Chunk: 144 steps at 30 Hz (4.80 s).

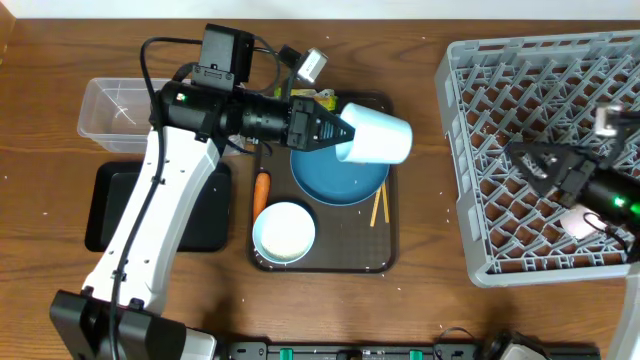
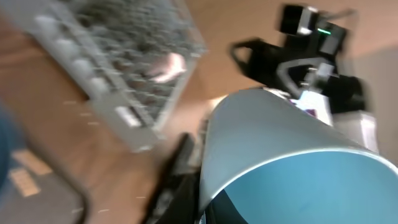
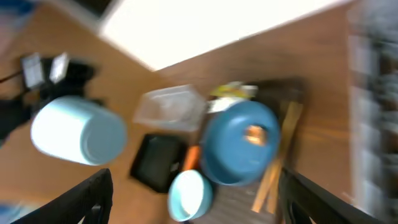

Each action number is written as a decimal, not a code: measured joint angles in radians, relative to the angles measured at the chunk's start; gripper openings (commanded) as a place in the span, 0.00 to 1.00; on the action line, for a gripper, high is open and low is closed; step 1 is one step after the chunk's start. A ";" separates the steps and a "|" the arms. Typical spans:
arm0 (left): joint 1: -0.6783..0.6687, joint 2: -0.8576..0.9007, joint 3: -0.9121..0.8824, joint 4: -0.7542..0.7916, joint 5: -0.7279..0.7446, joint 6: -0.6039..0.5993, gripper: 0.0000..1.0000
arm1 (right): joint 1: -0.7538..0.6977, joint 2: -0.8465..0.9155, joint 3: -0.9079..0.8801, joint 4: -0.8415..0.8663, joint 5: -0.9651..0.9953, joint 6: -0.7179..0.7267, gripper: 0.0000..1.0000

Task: Sort waste into correct bins and load items into the dishwasher rack
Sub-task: 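Lift the light-blue cup and hand it to the right gripper, then place the light-blue cup in the dish rack with the right gripper, then grasp the rim of the blue plate with the left gripper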

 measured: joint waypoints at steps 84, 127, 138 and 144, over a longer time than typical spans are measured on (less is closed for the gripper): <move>0.073 0.000 0.000 0.127 0.218 -0.084 0.64 | -0.504 0.331 0.004 0.078 0.989 0.403 0.51; -0.122 0.003 -0.064 -0.146 -1.077 -0.050 0.76 | 0.063 0.052 0.121 -0.114 0.640 0.197 0.84; -0.128 0.201 -0.066 -0.139 -1.238 -0.066 0.75 | 0.118 0.052 0.121 -0.181 0.697 0.191 0.86; -0.128 0.330 -0.066 -0.048 -1.289 -0.089 0.68 | 0.118 0.052 0.121 -0.183 0.708 0.191 0.86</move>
